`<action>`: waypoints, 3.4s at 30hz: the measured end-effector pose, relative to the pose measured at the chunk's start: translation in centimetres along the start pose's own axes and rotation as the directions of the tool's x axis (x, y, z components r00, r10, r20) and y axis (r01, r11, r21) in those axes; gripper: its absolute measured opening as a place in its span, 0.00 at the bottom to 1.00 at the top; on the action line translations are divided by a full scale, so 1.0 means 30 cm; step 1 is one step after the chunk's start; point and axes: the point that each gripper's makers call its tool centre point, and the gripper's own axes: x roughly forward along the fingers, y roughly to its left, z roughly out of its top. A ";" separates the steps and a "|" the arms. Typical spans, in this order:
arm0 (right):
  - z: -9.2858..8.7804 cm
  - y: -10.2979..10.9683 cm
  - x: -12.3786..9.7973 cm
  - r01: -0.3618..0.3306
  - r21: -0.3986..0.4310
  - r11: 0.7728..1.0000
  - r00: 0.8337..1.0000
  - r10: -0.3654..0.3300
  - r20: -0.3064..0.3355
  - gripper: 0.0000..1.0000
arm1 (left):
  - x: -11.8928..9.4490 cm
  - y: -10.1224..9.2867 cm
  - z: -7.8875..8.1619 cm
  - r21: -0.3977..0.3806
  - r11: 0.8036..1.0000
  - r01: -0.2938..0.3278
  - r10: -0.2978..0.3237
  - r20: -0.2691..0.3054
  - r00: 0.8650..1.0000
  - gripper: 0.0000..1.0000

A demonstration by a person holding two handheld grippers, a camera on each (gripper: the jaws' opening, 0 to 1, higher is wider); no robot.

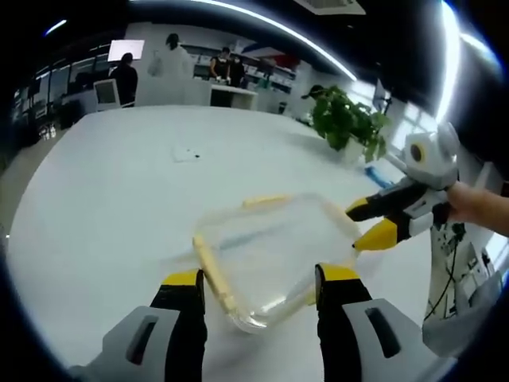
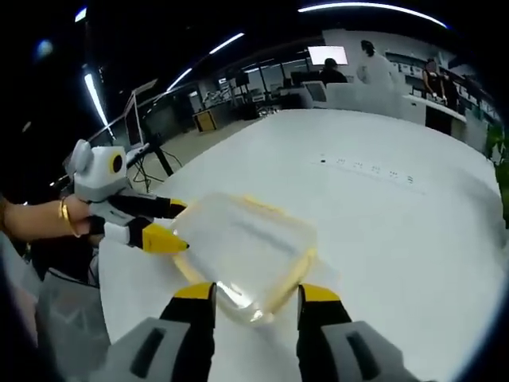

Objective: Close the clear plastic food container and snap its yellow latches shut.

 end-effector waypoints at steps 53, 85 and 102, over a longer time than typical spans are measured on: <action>0.075 -0.087 0.041 0.104 0.123 0.987 0.994 -0.109 0.031 0.34 | 0.096 0.073 0.102 -0.032 0.999 -0.019 0.021 0.039 0.999 0.51; 0.073 0.011 -0.177 0.198 0.150 0.969 0.964 -0.219 0.147 0.38 | -0.208 -0.014 0.163 0.134 0.990 -0.046 0.025 0.155 0.988 0.62; 0.077 0.128 -0.284 0.188 0.062 0.980 0.961 -0.197 0.196 0.44 | -0.412 -0.067 0.152 0.170 0.983 -0.070 0.024 0.257 0.966 0.67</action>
